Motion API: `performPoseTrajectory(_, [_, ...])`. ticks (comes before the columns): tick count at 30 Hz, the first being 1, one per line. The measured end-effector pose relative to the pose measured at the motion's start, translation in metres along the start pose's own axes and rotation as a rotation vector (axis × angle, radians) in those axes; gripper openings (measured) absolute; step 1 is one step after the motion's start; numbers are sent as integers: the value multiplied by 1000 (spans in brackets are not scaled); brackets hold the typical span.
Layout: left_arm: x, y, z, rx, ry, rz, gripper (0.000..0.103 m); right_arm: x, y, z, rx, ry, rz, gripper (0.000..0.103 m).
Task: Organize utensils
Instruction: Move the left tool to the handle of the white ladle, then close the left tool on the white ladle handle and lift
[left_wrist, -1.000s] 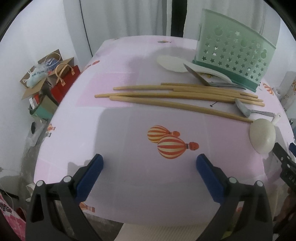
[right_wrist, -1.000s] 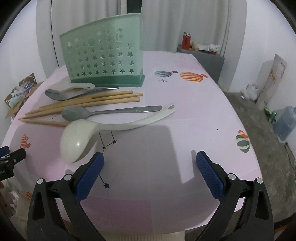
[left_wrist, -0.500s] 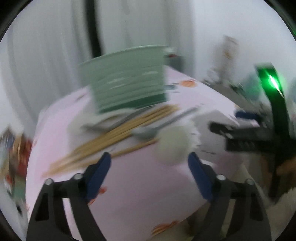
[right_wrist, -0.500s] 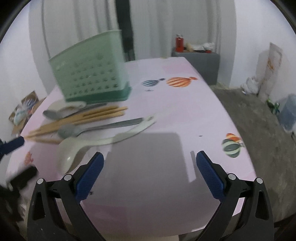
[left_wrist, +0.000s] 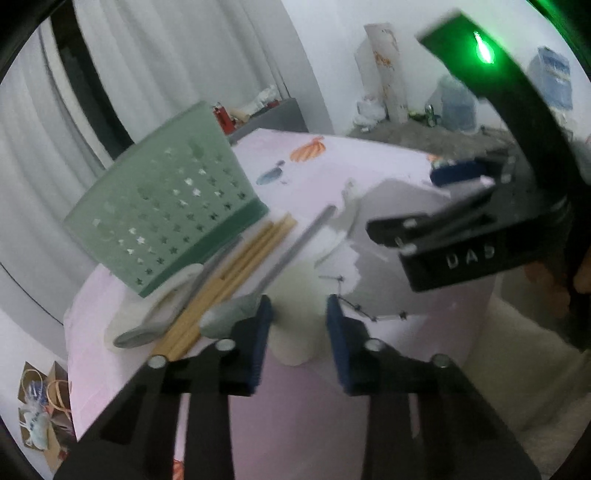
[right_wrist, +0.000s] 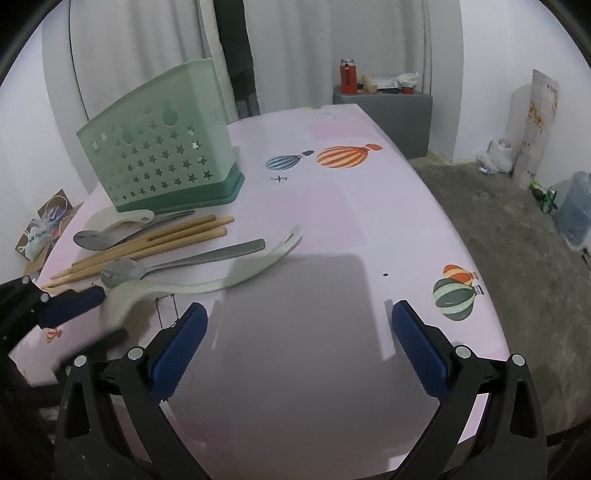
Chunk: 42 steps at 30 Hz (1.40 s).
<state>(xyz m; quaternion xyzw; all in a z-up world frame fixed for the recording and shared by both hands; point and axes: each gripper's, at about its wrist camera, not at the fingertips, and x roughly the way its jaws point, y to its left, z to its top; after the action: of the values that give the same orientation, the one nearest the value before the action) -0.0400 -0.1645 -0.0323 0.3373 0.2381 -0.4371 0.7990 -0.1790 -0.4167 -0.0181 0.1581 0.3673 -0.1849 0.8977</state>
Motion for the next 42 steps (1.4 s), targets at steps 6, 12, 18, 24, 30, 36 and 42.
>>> performPoseTrajectory(6, [5,47,9,-286,-5,-148,22,-2,-1,5,22,-1,9,95])
performPoseTrajectory(12, [11,95,-10,-667,-14,-271,22,0,5,7,22,9,21,95])
performPoseTrajectory(18, [-10,101,-20,-751,-53,-288,33,2,8,9,31,24,44,95])
performPoseTrajectory(24, [-1,96,-33,-859,22,-368,33,2,9,8,47,37,70,95])
performPoseTrajectory(30, [12,101,-46,-1023,56,-452,33,-4,6,2,43,27,55,95])
performPoseTrajectory(36, [21,108,-50,-1092,91,-428,22,-12,5,0,47,10,51,95])
performPoseTrajectory(42, [20,107,-51,-1086,81,-395,7,-28,3,3,22,-59,19,95])
